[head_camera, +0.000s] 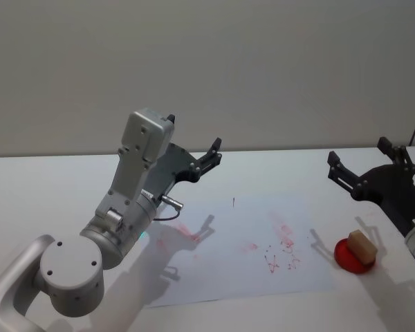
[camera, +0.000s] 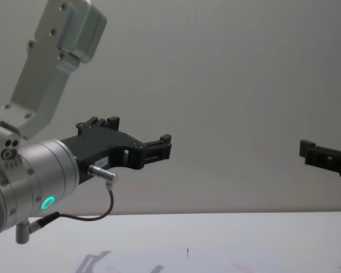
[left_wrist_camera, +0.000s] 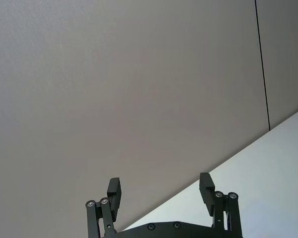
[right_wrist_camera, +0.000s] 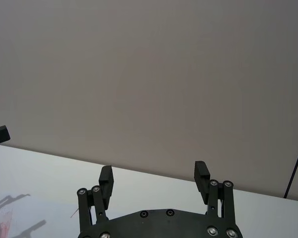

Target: Use the one hand to pick up the stamp and affix it onto the A4 paper.

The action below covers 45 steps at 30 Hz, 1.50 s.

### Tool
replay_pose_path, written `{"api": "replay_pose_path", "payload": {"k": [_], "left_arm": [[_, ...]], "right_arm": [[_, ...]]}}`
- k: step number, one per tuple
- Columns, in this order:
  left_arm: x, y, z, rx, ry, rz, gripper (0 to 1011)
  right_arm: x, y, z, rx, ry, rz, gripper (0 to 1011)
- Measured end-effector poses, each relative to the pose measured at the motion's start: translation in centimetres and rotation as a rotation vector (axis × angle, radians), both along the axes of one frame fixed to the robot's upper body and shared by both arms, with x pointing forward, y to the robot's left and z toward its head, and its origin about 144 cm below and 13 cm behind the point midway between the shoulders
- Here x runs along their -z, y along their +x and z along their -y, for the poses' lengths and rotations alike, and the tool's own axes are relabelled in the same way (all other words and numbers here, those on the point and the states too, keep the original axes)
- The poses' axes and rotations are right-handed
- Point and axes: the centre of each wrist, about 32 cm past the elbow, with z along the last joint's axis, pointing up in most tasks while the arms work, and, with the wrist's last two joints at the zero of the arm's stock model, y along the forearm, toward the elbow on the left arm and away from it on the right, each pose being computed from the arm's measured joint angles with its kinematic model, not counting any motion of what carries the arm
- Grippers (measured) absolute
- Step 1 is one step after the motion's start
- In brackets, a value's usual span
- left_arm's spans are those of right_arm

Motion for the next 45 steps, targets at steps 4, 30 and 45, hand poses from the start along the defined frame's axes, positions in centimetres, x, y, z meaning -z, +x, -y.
{"api": "replay_pose_path", "payload": {"k": [4,30,45], "left_arm": [[0.00,0.00,0.00,0.000,0.000,0.000,1001],[0.00,0.00,0.00,0.000,0.000,0.000,1001],[0.00,0.00,0.00,0.000,0.000,0.000,1001]], "right_arm": [[0.00,0.00,0.00,0.000,0.000,0.000,1001],[0.00,0.00,0.00,0.000,0.000,0.000,1001],[0.01,0.00,0.01,0.000,0.000,0.000,1001]]}}
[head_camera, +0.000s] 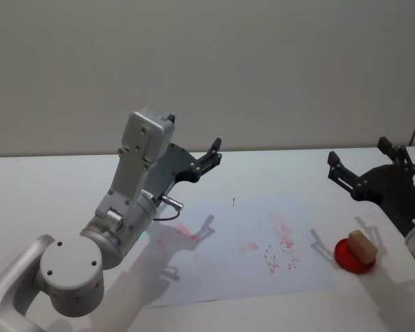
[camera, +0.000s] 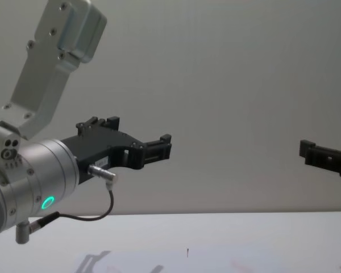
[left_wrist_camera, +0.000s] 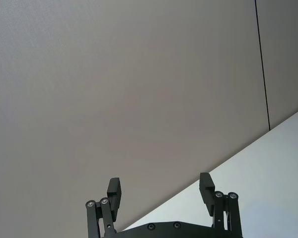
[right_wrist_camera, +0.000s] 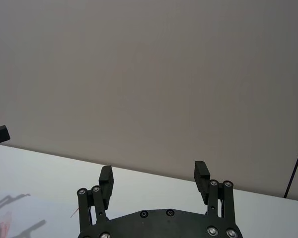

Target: Use the one hand to pick up the stamp and affix it onto the A4 paper.

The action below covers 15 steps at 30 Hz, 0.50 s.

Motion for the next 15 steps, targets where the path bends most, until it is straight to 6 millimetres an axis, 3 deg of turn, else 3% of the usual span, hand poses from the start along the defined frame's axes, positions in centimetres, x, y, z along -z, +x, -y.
{"api": "replay_pose_path", "payload": {"k": [7,15], "left_arm": [[0.0,0.0,0.0,0.000,0.000,0.000,1001],[0.0,0.0,0.0,0.000,0.000,0.000,1001]], "right_arm": [[0.0,-0.4,0.3,0.010,-0.003,-0.010,1001],[0.2,-2.5,1.4,0.056,-0.016,-0.060,1001]]}}
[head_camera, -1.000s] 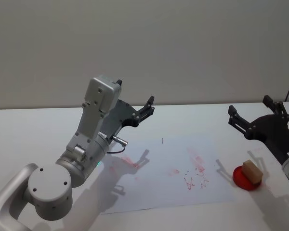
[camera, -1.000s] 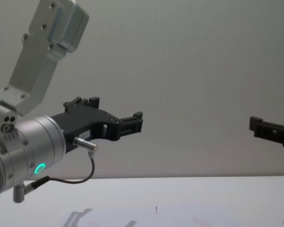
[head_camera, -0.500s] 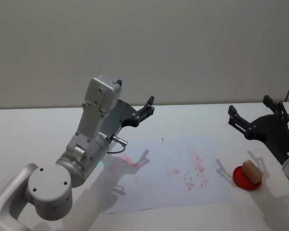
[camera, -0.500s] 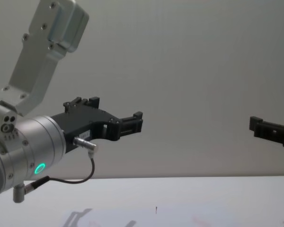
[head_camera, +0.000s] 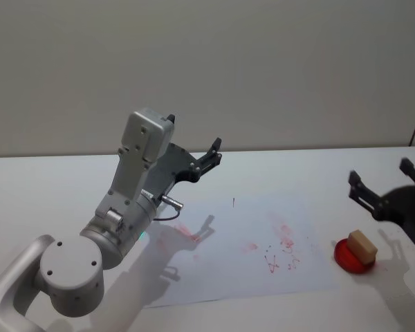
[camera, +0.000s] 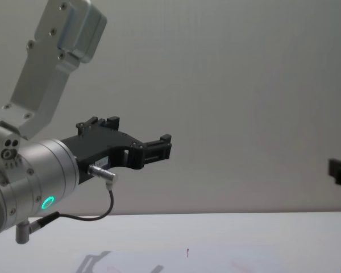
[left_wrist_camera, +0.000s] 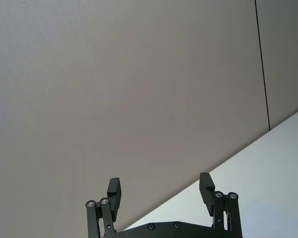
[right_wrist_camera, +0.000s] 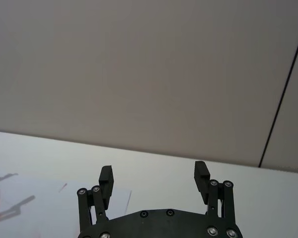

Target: Use the one hand to pick up the stamp and affix it onto the A4 paper.

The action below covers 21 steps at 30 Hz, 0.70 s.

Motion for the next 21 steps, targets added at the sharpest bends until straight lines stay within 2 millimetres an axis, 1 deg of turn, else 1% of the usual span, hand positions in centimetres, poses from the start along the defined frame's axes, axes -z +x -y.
{"api": "replay_pose_path", "payload": {"k": [8,12,21], "left_arm": [[0.0,0.0,0.0,0.000,0.000,0.000,1001],[0.0,0.0,0.0,0.000,0.000,0.000,1001],[0.0,0.0,0.0,0.000,0.000,0.000,1001]], "right_arm": [[0.5,-2.3,0.9,0.033,-0.011,-0.073,1001],[0.7,-3.1,1.2,0.040,-0.018,-0.108,1001],[1.0,-3.6,1.5,0.034,-0.036,-0.178,1001]]}}
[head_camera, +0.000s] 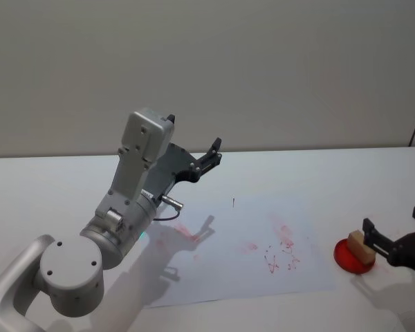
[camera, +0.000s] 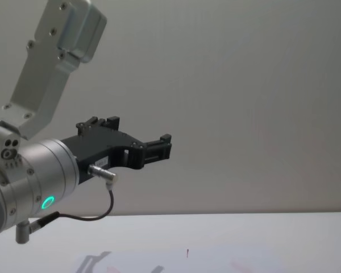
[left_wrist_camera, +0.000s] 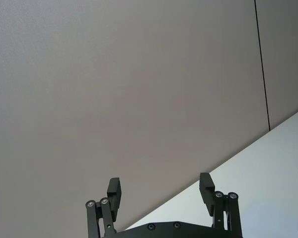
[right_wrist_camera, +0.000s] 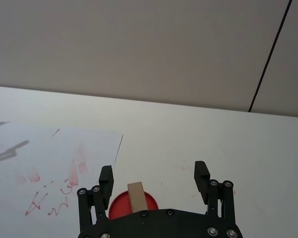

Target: Use the one hand to pick up the stamp and affix it onto the A4 paper.

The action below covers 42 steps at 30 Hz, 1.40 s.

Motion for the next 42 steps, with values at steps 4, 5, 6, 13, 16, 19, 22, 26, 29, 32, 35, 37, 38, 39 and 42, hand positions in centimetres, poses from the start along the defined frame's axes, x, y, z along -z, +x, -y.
{"api": "replay_pose_path", "payload": {"k": [4,5,6,13,16,19,22,26,29,32,35,37,38,39,42], "left_arm": [[0.0,0.0,0.0,0.000,0.000,0.000,1001],[0.0,0.0,0.0,0.000,0.000,0.000,1001],[0.0,0.0,0.0,0.000,0.000,0.000,1001],[0.0,0.0,0.0,0.000,0.000,0.000,1001],[0.0,0.0,0.0,0.000,0.000,0.000,1001],[0.0,0.0,0.0,0.000,0.000,0.000,1001],[0.0,0.0,0.0,0.000,0.000,0.000,1001],[0.0,0.0,0.0,0.000,0.000,0.000,1001],[0.0,0.0,0.0,0.000,0.000,0.000,1001],[0.0,0.0,0.0,0.000,0.000,0.000,1001],[0.0,0.0,0.0,0.000,0.000,0.000,1001],[0.0,0.0,0.0,0.000,0.000,0.000,1001],[0.0,0.0,0.0,0.000,0.000,0.000,1001],[0.0,0.0,0.0,0.000,0.000,0.000,1001],[0.0,0.0,0.0,0.000,0.000,0.000,1001]], "right_arm": [[0.2,0.0,0.1,-0.006,-0.008,-0.032,1001],[0.3,0.1,0.1,-0.008,-0.013,-0.045,1001],[0.3,0.1,0.2,-0.008,-0.014,-0.049,1001],[0.9,0.7,0.3,-0.020,-0.034,-0.107,1001],[1.1,0.9,0.3,-0.024,-0.038,-0.121,1001],[1.4,1.3,0.3,-0.033,-0.043,-0.139,1001],[1.6,1.7,0.2,-0.045,-0.049,-0.155,1001],[1.9,2.1,0.1,-0.055,-0.053,-0.164,1001],[2.0,2.5,0.1,-0.067,-0.060,-0.171,1001],[2.2,2.9,0.0,-0.077,-0.064,-0.178,994],[2.2,3.2,-0.1,-0.083,-0.067,-0.182,927],[2.3,3.2,-0.1,-0.086,-0.068,-0.183,881],[2.3,3.3,-0.1,-0.087,-0.069,-0.184,865],[2.3,3.3,-0.1,-0.088,-0.069,-0.184,813],[2.4,3.5,-0.2,-0.093,-0.072,-0.187,740]]}}
